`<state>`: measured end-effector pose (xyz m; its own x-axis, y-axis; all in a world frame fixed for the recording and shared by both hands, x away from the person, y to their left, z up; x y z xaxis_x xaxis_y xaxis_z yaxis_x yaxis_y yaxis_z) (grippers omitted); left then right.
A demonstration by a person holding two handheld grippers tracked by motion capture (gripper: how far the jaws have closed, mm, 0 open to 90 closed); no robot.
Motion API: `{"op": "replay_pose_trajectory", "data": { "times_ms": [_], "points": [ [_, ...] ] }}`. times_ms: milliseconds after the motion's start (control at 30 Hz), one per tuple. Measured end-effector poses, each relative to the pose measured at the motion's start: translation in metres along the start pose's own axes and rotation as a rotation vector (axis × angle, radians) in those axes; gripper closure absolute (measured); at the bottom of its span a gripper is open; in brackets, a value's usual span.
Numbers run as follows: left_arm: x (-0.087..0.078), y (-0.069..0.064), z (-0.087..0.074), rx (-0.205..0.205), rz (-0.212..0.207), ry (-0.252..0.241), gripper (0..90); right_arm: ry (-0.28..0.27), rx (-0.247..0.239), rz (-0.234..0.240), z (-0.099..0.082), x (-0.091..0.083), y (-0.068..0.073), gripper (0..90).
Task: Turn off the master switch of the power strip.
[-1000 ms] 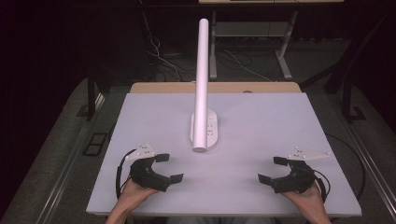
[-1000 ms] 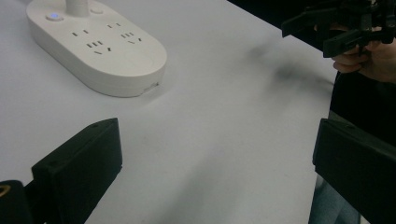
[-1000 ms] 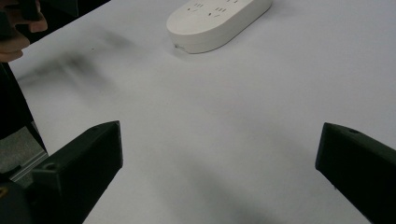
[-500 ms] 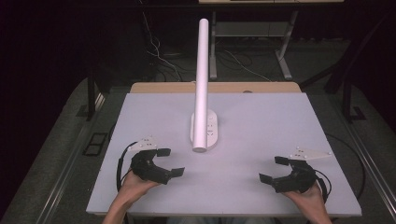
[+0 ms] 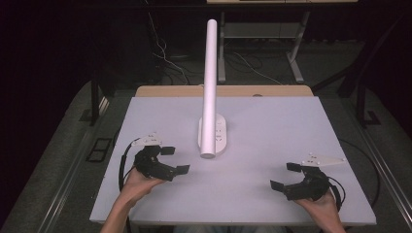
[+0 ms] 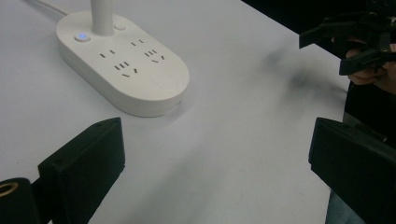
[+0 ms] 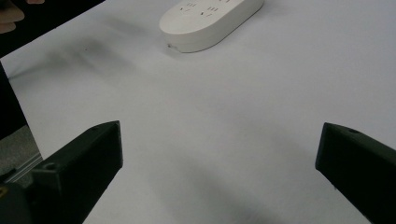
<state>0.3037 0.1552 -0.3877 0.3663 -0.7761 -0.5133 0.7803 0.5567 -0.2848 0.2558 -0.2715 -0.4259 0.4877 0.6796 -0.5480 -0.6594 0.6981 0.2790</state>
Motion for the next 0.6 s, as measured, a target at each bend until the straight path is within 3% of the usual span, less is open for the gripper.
{"op": "replay_pose_trajectory", "data": {
  "times_ms": [600],
  "points": [
    [0.002,0.016,0.019,-0.015,0.014,0.018,3.3,0.005,-0.004,-0.005,-0.001,0.000,0.000,0.0]
  ]
}}
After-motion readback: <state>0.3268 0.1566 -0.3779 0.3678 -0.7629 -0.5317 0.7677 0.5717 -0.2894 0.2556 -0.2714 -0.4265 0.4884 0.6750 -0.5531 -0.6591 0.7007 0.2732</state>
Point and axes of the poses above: each handheld gripper's, and its own axes: x roughly forward along the jaws, z roughly out of its top, y roughly to its left, the point moved 2 cm from there along x, roughly forward along the jaws, and after that the axes turned 1 degree about z, right-handed, at the moved point
